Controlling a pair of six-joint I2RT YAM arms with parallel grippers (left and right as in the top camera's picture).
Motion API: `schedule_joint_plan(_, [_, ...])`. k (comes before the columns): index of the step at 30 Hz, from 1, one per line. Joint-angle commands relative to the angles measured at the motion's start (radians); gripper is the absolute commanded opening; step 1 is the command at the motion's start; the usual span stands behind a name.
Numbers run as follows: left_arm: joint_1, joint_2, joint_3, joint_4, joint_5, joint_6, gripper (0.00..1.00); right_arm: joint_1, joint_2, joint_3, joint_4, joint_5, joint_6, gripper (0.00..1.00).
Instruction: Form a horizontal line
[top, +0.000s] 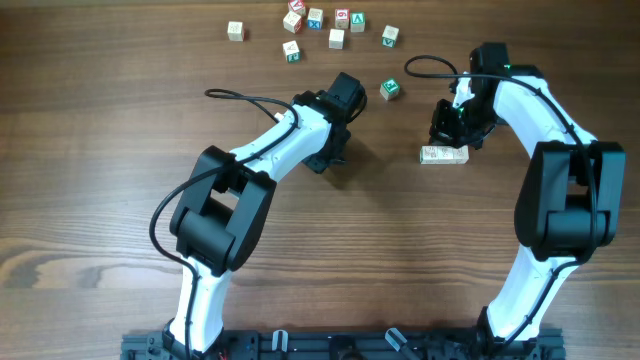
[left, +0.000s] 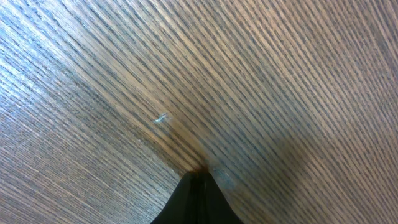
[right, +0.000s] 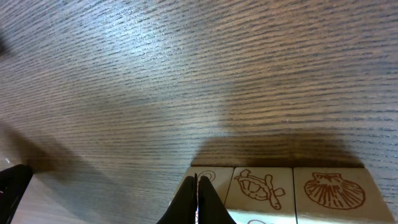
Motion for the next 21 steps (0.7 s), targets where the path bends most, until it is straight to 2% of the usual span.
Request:
schedule_joint_plan(1, [-0.003, -0.029, -0.014, 0.002, -0.021, -0.021, 0.04, 0.000, 0.013, 0.016, -0.002, 0.011, -0.019, 0.04])
schedule_joint_plan(13, [-0.003, -0.029, -0.014, 0.002, -0.021, -0.021, 0.04, -0.002, 0.013, 0.016, 0.048, 0.020, -0.017, 0.05])
schedule_joint_plan(21, [-0.003, -0.029, -0.014, 0.002, -0.021, -0.021, 0.04, -0.008, 0.013, 0.016, 0.067, 0.198, 0.044, 0.05])
